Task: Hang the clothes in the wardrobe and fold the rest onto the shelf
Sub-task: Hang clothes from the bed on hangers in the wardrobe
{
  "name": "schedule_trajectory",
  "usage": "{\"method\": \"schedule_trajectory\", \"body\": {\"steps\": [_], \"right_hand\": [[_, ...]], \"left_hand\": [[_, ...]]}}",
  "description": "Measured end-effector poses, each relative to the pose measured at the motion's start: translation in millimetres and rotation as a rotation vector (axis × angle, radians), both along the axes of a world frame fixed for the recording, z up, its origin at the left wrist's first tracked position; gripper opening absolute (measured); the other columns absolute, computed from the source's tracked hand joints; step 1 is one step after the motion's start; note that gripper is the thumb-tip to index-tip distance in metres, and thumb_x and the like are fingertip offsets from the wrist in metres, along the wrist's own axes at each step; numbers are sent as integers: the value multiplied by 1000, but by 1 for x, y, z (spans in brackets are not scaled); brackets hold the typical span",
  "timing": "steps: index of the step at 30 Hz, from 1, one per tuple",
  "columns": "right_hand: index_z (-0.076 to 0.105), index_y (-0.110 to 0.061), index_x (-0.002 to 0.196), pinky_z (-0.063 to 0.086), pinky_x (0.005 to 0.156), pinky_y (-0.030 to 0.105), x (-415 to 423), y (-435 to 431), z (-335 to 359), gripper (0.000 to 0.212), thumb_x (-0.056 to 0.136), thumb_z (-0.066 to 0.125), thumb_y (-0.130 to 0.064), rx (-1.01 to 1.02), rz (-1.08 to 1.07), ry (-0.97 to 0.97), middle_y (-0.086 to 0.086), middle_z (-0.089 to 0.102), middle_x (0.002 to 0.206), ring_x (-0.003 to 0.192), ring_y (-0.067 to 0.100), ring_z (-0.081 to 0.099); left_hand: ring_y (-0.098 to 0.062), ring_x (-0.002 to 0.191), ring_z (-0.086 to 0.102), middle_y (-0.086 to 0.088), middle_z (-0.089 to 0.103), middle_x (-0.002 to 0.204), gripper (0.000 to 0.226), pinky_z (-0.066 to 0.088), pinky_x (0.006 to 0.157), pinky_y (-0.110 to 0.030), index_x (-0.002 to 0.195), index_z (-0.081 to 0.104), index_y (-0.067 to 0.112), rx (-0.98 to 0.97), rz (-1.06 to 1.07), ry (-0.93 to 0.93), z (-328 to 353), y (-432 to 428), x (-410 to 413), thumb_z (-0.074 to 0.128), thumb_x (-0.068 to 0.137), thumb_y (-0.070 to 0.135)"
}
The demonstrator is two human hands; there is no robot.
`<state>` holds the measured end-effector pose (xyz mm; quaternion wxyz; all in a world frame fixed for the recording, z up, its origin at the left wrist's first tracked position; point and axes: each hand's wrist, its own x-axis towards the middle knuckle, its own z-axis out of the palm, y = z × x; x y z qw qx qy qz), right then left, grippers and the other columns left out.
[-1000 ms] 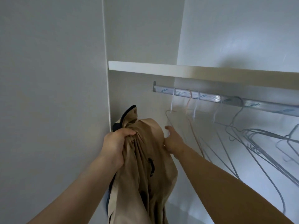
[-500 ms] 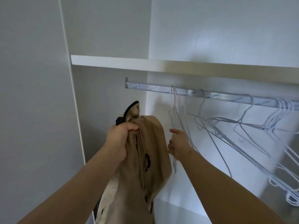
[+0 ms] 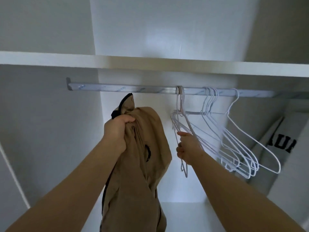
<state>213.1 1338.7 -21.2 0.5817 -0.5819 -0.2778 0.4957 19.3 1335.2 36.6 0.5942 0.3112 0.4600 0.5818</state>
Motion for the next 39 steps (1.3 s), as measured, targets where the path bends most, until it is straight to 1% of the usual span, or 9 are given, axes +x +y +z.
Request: {"method": "schedule_trajectory", "body": {"steps": [11,18,22,29,30,31,33,35,39], "right_hand": [[55,-19,100,19,34,13,75,-12,-2,44,90,18,2,12,15,-38,-1,22,47,32,8,19],[42,-29,133,23,33,15,65,-13,3,46,96,32,-4,112,117,-141,0,31,47,30,5,26],[30,-24,143,20,34,14,49,-15,5,48,97,37,-11,100,159,-127,-2,28,45,32,6,24],[56,-9,100,20,33,13,19,-22,17,25,98,31,-6,48,161,-166,2,27,54,36,7,23],[20,1,109,19,33,13,14,-21,19,15,97,29,-4,48,158,-155,2,25,55,35,7,22],[35,-22,85,18,32,12,11,-20,19,24,97,28,-2,41,145,-142,2,24,55,33,7,21],[55,-6,104,18,30,12,3,-17,20,29,97,28,-1,27,131,-83,2,24,56,30,6,21],[43,7,132,16,30,10,-2,-13,19,38,98,27,0,0,112,-54,3,22,57,32,7,21],[55,-7,113,11,29,11,-7,-3,19,39,97,20,3,-29,143,-118,2,19,55,27,5,16]], "left_hand": [[-29,99,55,-16,59,112,45,43,100,-39,125,53,-4,-13,-59,57,-3,19,71,63,82,4],[-20,68,53,-8,59,85,33,47,65,-29,114,60,0,-13,-36,-5,-7,19,69,62,81,2],[-21,72,53,-8,58,83,36,47,90,-37,118,58,-1,-9,-42,14,-4,12,55,62,82,2],[-29,85,57,-14,63,96,34,49,87,-41,112,61,-2,7,-21,45,2,-15,15,63,78,-1],[-29,86,58,-15,63,95,34,50,87,-42,112,61,-2,5,-15,47,2,-18,10,63,78,-1],[-31,90,59,-16,63,98,36,50,89,-42,113,61,-2,1,-12,51,1,-20,4,64,78,-1],[-34,99,59,-19,63,108,38,49,91,-45,115,60,-3,-11,-1,60,-2,-23,-7,64,77,-1],[-34,98,60,-19,64,108,39,50,89,-44,114,61,-3,-17,15,59,-7,-24,-15,65,75,-2],[-30,86,61,-17,65,99,38,52,83,-40,112,62,-3,-22,70,76,-16,-19,-29,66,74,-2]]}}
